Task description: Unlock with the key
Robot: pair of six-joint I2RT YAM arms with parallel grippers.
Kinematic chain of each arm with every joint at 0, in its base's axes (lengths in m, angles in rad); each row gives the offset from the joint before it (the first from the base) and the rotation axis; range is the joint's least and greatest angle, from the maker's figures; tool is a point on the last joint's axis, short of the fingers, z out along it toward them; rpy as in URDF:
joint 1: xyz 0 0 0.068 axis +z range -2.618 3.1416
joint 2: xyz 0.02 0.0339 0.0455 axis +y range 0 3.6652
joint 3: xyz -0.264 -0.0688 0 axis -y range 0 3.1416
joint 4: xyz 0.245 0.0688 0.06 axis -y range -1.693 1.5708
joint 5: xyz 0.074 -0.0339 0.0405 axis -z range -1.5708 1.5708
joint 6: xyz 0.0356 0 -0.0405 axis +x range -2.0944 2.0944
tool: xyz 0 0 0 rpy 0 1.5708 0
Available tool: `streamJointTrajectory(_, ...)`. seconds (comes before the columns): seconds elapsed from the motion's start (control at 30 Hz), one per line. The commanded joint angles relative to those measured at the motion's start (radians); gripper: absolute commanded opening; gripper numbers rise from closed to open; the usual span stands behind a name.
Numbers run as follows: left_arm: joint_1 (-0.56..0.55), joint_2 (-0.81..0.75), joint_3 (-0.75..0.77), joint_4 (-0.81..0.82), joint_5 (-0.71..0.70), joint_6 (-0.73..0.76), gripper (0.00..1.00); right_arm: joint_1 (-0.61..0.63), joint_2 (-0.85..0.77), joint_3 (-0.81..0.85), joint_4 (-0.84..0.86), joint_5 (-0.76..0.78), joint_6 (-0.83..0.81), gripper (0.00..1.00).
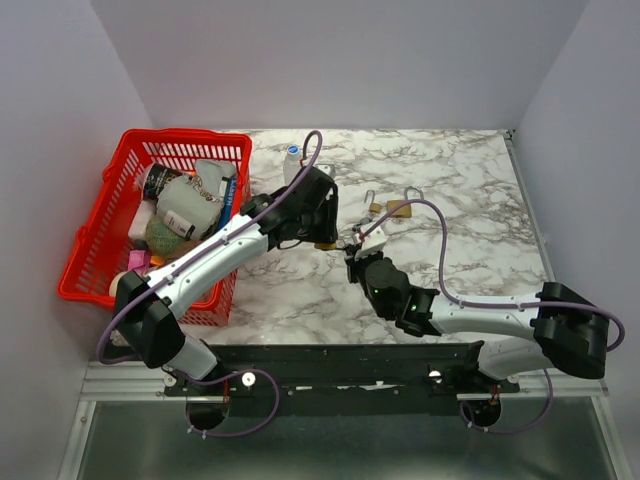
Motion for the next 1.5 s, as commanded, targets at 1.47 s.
streamJointTrajectory(1.47, 0.100, 0.210, 0.039, 0.113, 0.402, -0.433, 0.00, -0.003, -0.372, -0.441, 0.241, -0.232, 0.295, 0.01)
